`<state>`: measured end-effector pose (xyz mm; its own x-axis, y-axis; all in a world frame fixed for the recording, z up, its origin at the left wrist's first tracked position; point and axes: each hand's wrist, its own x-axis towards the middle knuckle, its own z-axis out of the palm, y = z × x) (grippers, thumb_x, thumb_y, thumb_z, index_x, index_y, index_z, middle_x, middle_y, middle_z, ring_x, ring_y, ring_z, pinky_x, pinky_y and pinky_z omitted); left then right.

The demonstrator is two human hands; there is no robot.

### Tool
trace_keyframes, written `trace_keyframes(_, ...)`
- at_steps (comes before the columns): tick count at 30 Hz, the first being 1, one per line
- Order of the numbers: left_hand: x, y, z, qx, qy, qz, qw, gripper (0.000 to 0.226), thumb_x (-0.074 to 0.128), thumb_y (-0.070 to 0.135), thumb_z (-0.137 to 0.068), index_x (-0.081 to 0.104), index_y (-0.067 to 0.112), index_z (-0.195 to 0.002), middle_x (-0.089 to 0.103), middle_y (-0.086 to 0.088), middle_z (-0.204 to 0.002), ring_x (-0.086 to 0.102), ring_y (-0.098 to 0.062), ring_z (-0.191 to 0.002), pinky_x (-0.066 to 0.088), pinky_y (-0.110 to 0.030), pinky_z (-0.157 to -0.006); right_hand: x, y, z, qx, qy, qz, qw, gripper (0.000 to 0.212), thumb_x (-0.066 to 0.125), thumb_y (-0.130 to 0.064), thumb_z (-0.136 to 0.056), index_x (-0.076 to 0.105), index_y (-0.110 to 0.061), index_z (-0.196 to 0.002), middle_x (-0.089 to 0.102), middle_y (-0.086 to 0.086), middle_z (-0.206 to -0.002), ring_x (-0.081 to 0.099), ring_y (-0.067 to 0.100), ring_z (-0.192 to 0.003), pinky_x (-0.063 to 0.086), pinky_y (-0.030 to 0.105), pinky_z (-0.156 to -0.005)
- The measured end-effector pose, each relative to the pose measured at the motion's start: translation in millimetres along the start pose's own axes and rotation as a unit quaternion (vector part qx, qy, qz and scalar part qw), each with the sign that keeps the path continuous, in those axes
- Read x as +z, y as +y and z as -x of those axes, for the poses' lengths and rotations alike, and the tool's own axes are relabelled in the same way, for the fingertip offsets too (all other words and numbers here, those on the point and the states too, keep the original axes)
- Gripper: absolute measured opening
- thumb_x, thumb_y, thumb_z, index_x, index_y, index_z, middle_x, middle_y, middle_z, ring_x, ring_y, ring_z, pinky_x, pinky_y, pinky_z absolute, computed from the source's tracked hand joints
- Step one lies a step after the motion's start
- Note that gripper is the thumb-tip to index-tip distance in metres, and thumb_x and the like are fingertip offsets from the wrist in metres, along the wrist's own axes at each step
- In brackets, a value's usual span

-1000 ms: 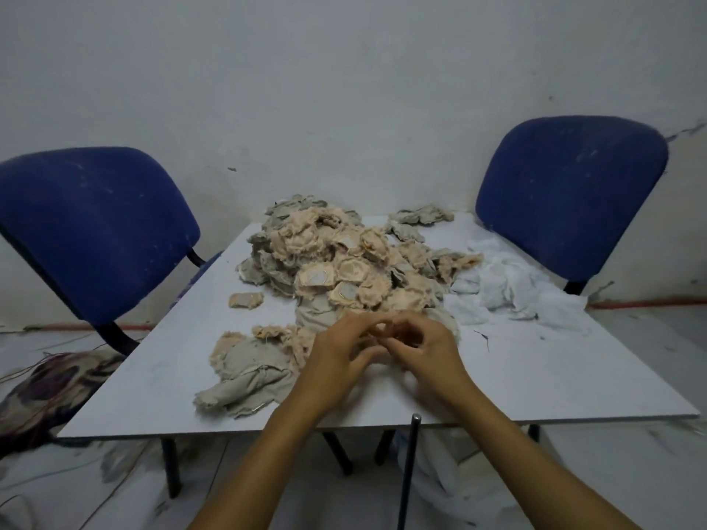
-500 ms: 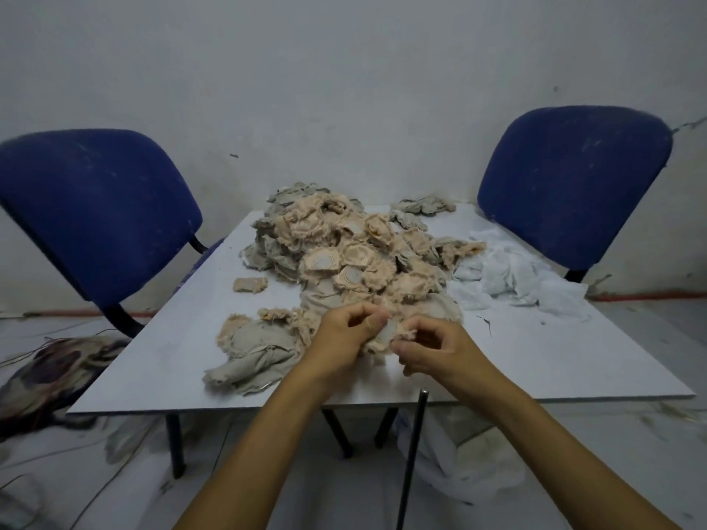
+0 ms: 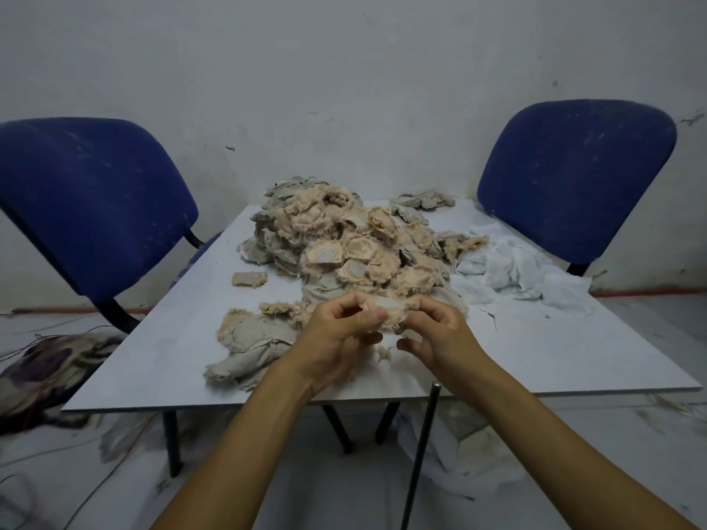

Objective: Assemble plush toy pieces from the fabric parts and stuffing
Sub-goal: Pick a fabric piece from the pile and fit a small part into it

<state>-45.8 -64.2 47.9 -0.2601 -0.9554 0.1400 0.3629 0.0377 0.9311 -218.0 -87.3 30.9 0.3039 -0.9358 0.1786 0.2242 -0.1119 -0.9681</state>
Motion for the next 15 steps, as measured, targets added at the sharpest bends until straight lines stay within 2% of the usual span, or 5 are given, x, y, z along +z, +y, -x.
trace_keyframes(6,5.9,-10.5,3.2,0.068,0.095,-0.158,0.981,0.021,0.068,0.002,-0.088,0.066,0.018,-0.074,0.063,0.002,-0.063,0.058,-0.009,-0.057,0.048,-0.021,-0.052,6.9,-0.6,5.8,-0.096,0.062,0.093,0.989,0.012,0.064,-0.016,-0.072,0.059,-0.006,-0.069,0.06,0.007,-0.063,0.056,0.013,-0.058,0.05,0.024,-0.054)
trace_keyframes(9,11.8,-13.2,1.4,0.097,0.184,-0.206,0.956,0.02,0.067,0.0,-0.085,0.061,0.013,-0.07,0.061,0.001,-0.059,0.056,-0.012,-0.052,0.047,-0.026,-0.05,13.2,0.5,5.2,-0.13,0.104,0.19,0.967,0.02,0.067,-0.017,-0.071,0.051,-0.005,-0.068,0.053,0.011,-0.058,0.051,0.025,-0.052,0.05,0.036,-0.048)
trace_keyframes(11,13.6,-15.7,1.1,0.123,0.243,-0.282,0.92,0.024,0.069,0.004,-0.081,0.057,0.016,-0.064,0.057,0.004,-0.055,0.05,-0.009,-0.051,0.043,-0.024,-0.051,17.7,3.8,5.4,-0.152,0.125,0.265,0.944,0.025,0.069,-0.011,-0.073,0.045,-0.011,-0.066,0.046,0.005,-0.056,0.046,0.026,-0.053,0.045,0.04,-0.051)
trace_keyframes(13,14.2,-19.7,2.7,0.158,0.286,-0.406,0.853,0.03,0.066,0.008,-0.078,0.045,0.018,-0.059,0.051,0.001,-0.055,0.04,-0.004,-0.049,0.033,-0.016,-0.048,21.7,7.7,5.9,-0.197,0.135,0.333,0.912,0.032,0.067,-0.007,-0.074,0.039,-0.018,-0.066,0.042,-0.004,-0.057,0.037,0.01,-0.052,0.037,0.029,-0.05)
trace_keyframes(15,14.2,-22.4,2.9,0.168,0.285,-0.445,0.832,0.031,0.065,0.008,-0.079,0.041,0.015,-0.062,0.049,-0.003,-0.062,0.037,-0.005,-0.052,0.031,-0.018,-0.049,21.5,8.6,5.9,-0.213,0.138,0.352,0.901,0.028,0.066,-0.006,-0.075,0.04,-0.016,-0.068,0.043,-0.002,-0.061,0.037,0.013,-0.055,0.043,0.029,-0.052)
